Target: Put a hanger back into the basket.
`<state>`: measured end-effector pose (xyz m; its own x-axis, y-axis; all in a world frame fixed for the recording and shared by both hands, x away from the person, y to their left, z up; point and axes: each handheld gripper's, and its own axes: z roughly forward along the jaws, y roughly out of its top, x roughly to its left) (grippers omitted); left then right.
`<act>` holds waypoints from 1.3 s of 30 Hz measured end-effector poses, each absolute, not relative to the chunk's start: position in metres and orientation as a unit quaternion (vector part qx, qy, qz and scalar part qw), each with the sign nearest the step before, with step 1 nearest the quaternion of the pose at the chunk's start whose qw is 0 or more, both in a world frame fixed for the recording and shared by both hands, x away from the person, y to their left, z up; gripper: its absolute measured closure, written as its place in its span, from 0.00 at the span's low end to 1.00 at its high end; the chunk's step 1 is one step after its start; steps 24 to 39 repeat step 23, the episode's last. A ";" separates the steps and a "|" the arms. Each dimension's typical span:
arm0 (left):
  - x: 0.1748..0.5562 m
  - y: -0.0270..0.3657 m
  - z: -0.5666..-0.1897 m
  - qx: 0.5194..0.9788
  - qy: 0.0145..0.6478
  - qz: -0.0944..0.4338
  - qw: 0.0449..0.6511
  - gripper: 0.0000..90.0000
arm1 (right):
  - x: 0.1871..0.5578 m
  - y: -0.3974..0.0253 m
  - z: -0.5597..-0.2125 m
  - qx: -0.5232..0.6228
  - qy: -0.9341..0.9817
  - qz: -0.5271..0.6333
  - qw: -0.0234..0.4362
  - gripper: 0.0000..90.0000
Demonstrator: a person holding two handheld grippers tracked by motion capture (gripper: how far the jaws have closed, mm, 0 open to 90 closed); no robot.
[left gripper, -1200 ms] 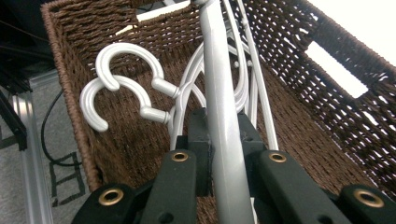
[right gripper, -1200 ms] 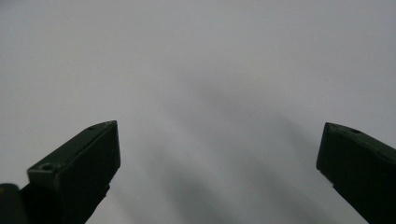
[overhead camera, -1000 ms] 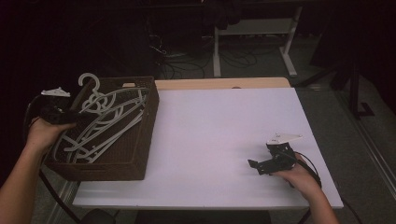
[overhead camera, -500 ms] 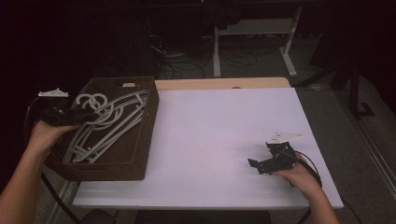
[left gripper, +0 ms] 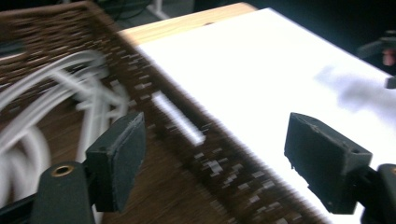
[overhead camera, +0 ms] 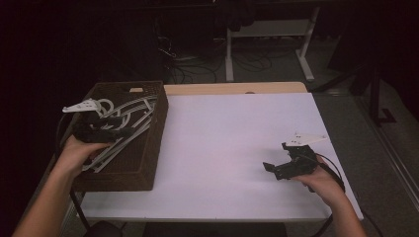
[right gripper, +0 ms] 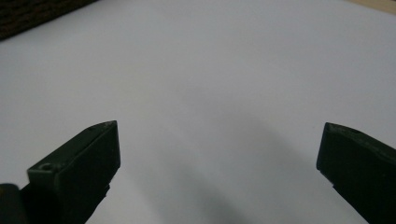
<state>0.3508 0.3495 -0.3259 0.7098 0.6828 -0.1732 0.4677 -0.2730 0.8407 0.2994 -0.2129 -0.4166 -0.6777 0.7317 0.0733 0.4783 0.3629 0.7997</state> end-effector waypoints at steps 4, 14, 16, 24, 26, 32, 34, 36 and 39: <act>0.341 0.324 -0.328 0.797 0.338 0.101 0.490 0.18 | 0.298 -0.212 -0.403 0.359 0.813 0.433 0.153 0.00; 0.331 0.291 -0.342 0.813 0.301 0.077 0.492 0.05 | 0.298 -0.211 -0.377 0.342 0.807 0.456 0.157 0.00; 0.331 0.289 -0.344 0.817 0.301 0.073 0.487 0.02 | 0.300 -0.212 -0.373 0.343 0.802 0.463 0.156 0.00; 0.329 0.289 -0.343 0.814 0.295 0.075 0.495 0.00 | 0.303 -0.211 -0.364 0.337 0.799 0.471 0.161 0.00; 0.329 0.289 -0.343 0.814 0.295 0.075 0.495 0.00 | 0.303 -0.211 -0.364 0.337 0.799 0.471 0.161 0.00; 0.329 0.289 -0.343 0.814 0.295 0.075 0.495 0.00 | 0.303 -0.211 -0.364 0.337 0.799 0.471 0.161 0.00; 0.329 0.289 -0.343 0.814 0.295 0.075 0.495 0.00 | 0.303 -0.211 -0.364 0.337 0.799 0.471 0.161 0.00; 0.329 0.289 -0.343 0.814 0.295 0.075 0.495 0.00 | 0.303 -0.211 -0.364 0.337 0.799 0.471 0.161 0.00; 0.329 0.289 -0.343 0.814 0.295 0.075 0.495 0.00 | 0.303 -0.211 -0.364 0.337 0.799 0.471 0.161 0.00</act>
